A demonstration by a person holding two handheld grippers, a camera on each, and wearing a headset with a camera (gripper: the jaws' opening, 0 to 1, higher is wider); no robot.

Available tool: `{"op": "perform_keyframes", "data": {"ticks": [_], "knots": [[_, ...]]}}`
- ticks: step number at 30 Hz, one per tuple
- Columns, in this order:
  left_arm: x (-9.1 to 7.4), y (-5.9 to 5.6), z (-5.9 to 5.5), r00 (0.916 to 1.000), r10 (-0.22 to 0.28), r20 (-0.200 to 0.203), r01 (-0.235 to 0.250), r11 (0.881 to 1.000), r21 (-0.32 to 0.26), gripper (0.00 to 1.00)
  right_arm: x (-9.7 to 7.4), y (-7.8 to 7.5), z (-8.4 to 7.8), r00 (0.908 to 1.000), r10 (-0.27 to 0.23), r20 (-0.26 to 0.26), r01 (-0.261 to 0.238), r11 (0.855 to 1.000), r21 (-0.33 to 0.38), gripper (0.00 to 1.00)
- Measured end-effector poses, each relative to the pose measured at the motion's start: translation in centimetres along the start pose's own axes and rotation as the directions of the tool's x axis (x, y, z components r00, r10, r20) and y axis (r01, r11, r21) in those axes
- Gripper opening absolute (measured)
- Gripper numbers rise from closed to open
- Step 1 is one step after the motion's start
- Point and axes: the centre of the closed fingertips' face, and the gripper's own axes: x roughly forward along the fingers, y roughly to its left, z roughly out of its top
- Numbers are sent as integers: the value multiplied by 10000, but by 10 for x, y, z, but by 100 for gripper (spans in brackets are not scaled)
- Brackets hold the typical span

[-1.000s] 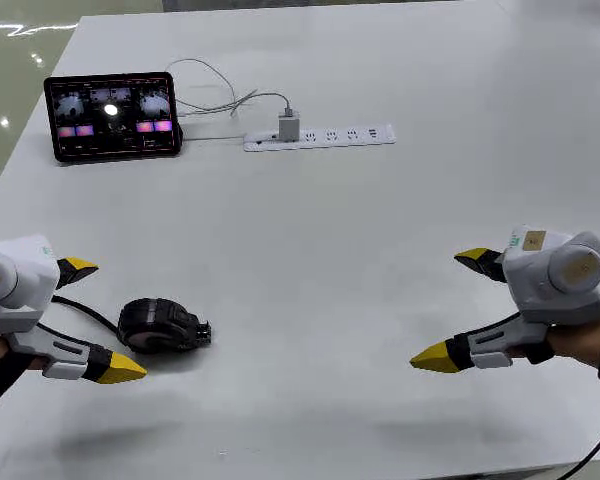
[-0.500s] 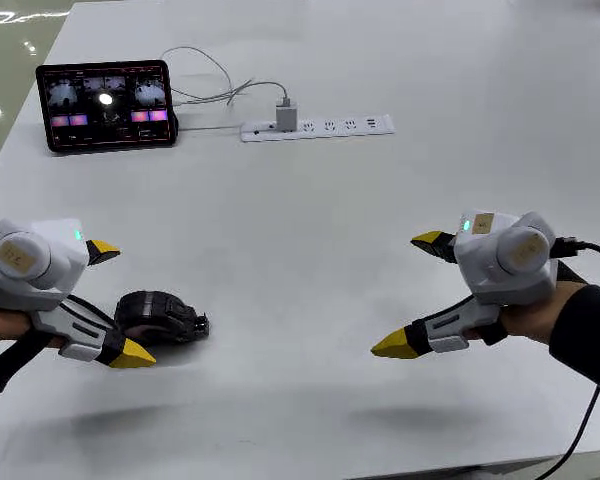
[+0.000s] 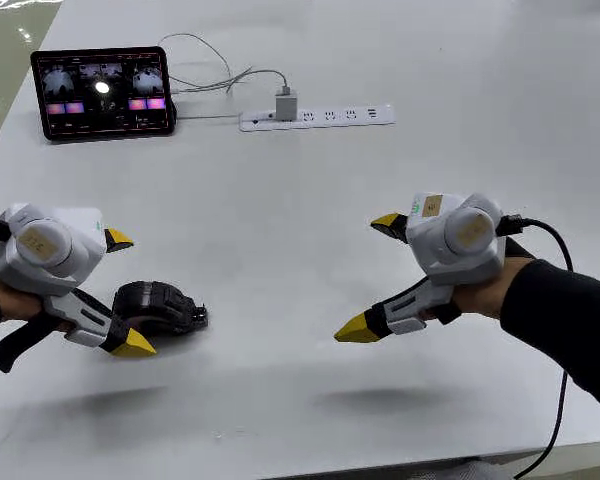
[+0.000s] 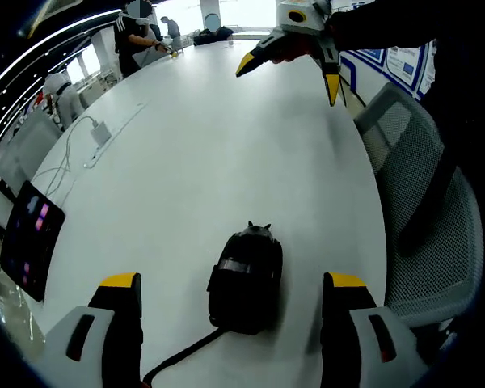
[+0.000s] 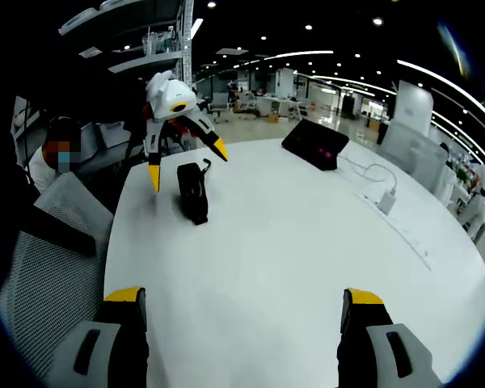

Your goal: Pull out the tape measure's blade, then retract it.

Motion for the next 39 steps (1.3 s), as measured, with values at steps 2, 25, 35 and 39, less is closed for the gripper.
{"op": "perform_keyframes", "data": {"ticks": [2, 25, 35, 39], "knots": [[2, 0, 1, 9999, -104, -8, 104, 9999, 36, 88, 6, 0, 3, 10000, 46, -5, -46, 10000, -87, 99], [18, -13, 3, 9916, -1181, -533, 1183, 9930, 2, 63, 79, 20, 31, 9941, 1037, -324, -1059, 9916, -744, 99], [23, -14, -3, 9888, -1202, -880, 1227, 9922, 238, 48, 95, 29, 42, 9900, 1380, -277, -1402, 9844, -1065, 99], [24, -14, -6, 9876, -1191, -1019, 1228, 9920, 307, 40, 103, 31, 48, 9890, 1466, -191, -1478, 9825, -1138, 95]]}}
